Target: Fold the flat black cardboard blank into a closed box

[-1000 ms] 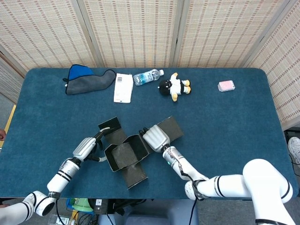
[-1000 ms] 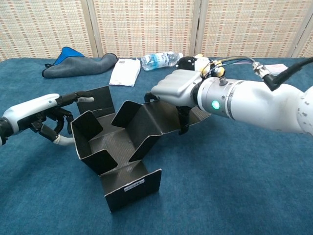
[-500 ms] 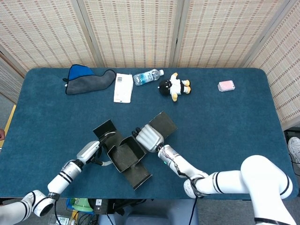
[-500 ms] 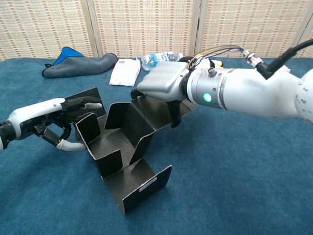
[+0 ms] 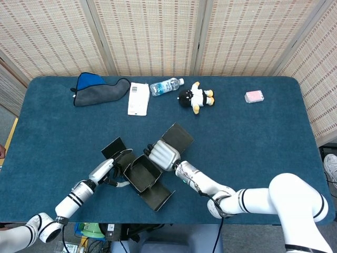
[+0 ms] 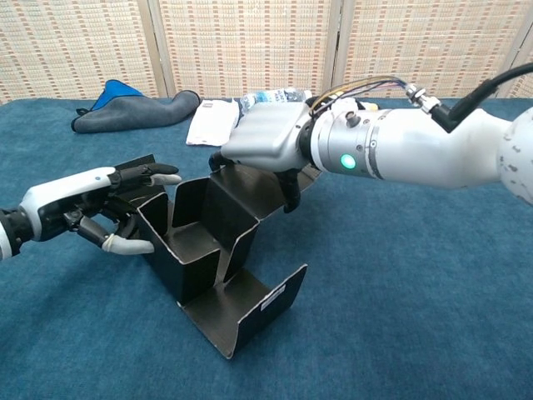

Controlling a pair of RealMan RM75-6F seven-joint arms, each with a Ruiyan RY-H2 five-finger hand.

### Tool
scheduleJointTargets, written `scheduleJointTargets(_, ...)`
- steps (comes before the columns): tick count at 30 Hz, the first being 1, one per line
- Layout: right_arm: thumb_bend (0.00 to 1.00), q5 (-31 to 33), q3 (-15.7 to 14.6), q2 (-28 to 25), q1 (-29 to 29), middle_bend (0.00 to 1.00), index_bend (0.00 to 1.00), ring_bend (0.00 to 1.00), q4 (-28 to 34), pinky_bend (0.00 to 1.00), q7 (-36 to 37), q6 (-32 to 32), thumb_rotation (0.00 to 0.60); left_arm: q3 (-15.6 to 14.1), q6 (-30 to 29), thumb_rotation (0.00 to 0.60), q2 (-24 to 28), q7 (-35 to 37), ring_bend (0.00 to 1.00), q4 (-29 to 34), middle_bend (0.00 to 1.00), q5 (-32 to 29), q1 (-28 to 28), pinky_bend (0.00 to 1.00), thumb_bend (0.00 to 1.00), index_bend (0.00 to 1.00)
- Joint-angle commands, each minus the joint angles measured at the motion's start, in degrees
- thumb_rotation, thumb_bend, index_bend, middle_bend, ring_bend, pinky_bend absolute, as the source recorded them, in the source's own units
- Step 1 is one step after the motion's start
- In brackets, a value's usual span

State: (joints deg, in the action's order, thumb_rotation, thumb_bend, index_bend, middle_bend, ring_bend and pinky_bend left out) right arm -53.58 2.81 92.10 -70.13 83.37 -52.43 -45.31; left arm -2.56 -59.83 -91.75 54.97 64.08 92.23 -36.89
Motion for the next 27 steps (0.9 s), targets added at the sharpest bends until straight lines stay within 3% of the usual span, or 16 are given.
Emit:
scheduleJointTargets(1, 0.16, -2.4, -0.1, 0.1, -0.3, 0.38, 0.34, 0.85, -1.4, 1.0, 1.8, 0.9, 0.6, -0.5, 0.3, 0.6, -0.1, 1.3, 0.56, -0.3, 0.0, 0.5, -0.4, 0.69, 0.17, 0.0)
scheduleJointTargets(4, 0.16, -4.5, -0.2, 0.3, -0.4, 0.38, 0.34, 0.85, -2.5, 1.0, 3.4, 1.6, 0.6, -0.9, 0.6, 0.6, 0.0, 3.2, 0.53, -0.6, 0.0, 1.1, -1.0, 0.69, 0.17, 0.0)
scheduleJointTargets(8, 0.16, -7.1, -0.1, 0.5, -0.5, 0.38, 0.34, 0.85, -3.8, 1.0, 5.5, 2.1, 0.6, -1.5, 0.5, 0.6, 0.3, 6.6, 0.68, -0.6, 0.0, 2.1, -1.8, 0.69, 0.17, 0.0)
scheduleJointTargets(13, 0.16, -10.1, -0.3, 0.6, -0.7, 0.39, 0.35, 0.86, -5.1, 1.0, 7.6, 3.1, 0.6, -2.2, -0.2, 0.6, -0.1, 10.5, 0.5, -1.8, 0.0, 3.2, -2.5, 0.69, 0.17, 0.0)
scheduleJointTargets(19, 0.16, -12.6, -0.1, 0.4, -0.9, 0.39, 0.35, 0.86, -6.1, 1.0, 9.0, 3.8, 0.6, -2.4, -0.4, 0.6, -1.2, 13.7, 0.57, -3.4, 0.0, 3.2, -3.0, 0.69, 0.17, 0.0)
scheduleJointTargets(27, 0.16, -14.0, 0.0, 0.5, -1.1, 0.39, 0.35, 0.86, -7.0, 1.0, 9.3, 4.4, 0.6, -2.7, -0.3, 0.6, -2.8, 17.2, 0.55, -5.5, 0.0, 3.1, -3.6, 0.69, 0.17, 0.0)
